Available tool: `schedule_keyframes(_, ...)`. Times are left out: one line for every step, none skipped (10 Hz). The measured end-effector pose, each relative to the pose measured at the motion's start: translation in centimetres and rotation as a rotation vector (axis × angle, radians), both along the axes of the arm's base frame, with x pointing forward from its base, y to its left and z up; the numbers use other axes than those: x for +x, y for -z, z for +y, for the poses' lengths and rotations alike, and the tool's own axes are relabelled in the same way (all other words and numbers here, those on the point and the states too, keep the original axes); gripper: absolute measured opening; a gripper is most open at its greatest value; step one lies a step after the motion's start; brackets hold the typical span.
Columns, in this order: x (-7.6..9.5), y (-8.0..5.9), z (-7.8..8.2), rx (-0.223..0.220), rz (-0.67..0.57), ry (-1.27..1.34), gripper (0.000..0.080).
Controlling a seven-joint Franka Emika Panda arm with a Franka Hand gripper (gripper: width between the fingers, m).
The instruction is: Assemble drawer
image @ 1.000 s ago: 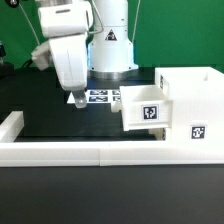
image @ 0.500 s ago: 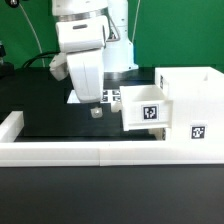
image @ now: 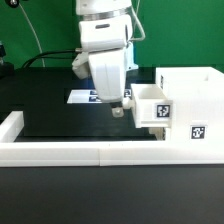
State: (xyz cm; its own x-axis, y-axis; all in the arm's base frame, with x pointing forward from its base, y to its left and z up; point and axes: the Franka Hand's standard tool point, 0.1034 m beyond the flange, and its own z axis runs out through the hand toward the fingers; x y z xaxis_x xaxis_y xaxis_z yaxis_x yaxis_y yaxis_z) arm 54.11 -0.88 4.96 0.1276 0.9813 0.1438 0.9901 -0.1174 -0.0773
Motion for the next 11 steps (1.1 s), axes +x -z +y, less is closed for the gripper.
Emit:
schedule_keyframes(0.0, 0.0, 0.8, 0.002, 0.001, 0.003, 0.0649)
schedule_keyframes(-0.1, 0.0, 1.7, 0.005, 0.005, 0.003, 0.0649)
schedule_keyframes(-0.1, 0.0, 2.3, 0.006, 0.009, 0.014, 0.0649)
schedule_keyframes(-0.2, 0.1, 2.9, 0.006, 0.013, 0.03, 0.0649)
schedule_keyframes(0.0, 0.0, 3.6, 0.004, 0.015, 0.045, 0.0649)
schedule_keyframes(0.4, -0.3, 4.0, 0.003, 0.021, 0.061, 0.0649)
schedule_keyframes(0.6, -0.5, 3.8, 0.003, 0.026, 0.064, 0.0649)
schedule_keyframes(0.7, -0.6, 3.5, 0.004, 0.029, 0.068, 0.0649)
schedule_keyframes(0.6, -0.5, 3.6, 0.004, 0.03, 0.068, 0.0649)
schedule_keyframes(0.6, -0.5, 3.5, 0.004, 0.03, 0.068, 0.0649)
schedule_keyframes(0.6, -0.5, 3.5, 0.004, 0.03, 0.068, 0.0649)
